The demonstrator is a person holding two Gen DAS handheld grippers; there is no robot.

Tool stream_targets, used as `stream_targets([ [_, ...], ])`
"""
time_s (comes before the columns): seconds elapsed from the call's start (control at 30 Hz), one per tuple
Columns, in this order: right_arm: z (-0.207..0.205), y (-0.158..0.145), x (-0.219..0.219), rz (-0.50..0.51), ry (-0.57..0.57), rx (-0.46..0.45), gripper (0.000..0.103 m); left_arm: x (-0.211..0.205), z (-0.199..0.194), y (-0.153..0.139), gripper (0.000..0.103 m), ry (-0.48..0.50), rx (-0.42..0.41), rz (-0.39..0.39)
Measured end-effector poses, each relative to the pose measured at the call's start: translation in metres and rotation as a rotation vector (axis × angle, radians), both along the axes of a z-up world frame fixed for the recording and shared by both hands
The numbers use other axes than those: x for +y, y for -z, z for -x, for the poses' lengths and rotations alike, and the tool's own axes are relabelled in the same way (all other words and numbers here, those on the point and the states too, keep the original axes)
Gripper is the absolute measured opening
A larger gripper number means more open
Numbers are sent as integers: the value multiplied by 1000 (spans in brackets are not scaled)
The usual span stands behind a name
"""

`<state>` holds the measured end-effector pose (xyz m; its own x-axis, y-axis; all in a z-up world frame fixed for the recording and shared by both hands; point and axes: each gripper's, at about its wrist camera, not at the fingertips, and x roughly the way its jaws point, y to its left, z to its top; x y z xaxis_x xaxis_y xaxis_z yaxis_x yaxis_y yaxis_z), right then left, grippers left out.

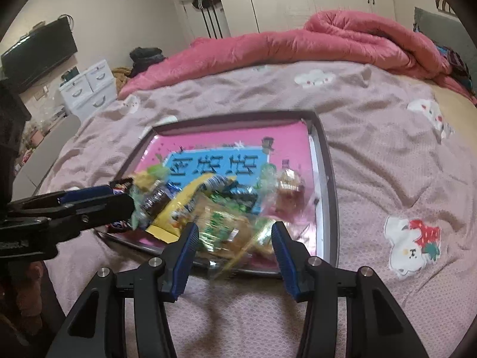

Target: Organize snacks

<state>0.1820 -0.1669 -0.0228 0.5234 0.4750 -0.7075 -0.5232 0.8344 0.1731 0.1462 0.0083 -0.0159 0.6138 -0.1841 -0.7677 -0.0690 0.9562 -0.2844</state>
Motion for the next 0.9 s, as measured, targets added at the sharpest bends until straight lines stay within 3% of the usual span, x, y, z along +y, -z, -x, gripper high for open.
stream_targets([
  [0.17, 12, -19, -4, -15, 20, -70, 54, 1, 6, -8, 75, -10, -10, -2],
  [0.33, 26, -34, -12, -27, 62, -104, 67, 0, 19, -15, 77, -27, -14, -47],
  [0.63, 53, -28, -18, -5, 85, -21, 79, 0, 54, -9, 79, -75, 24, -81],
  [0.9, 86, -30, -9, 40, 51, -53, 89, -2, 76, -1, 79, -118, 43, -101],
])
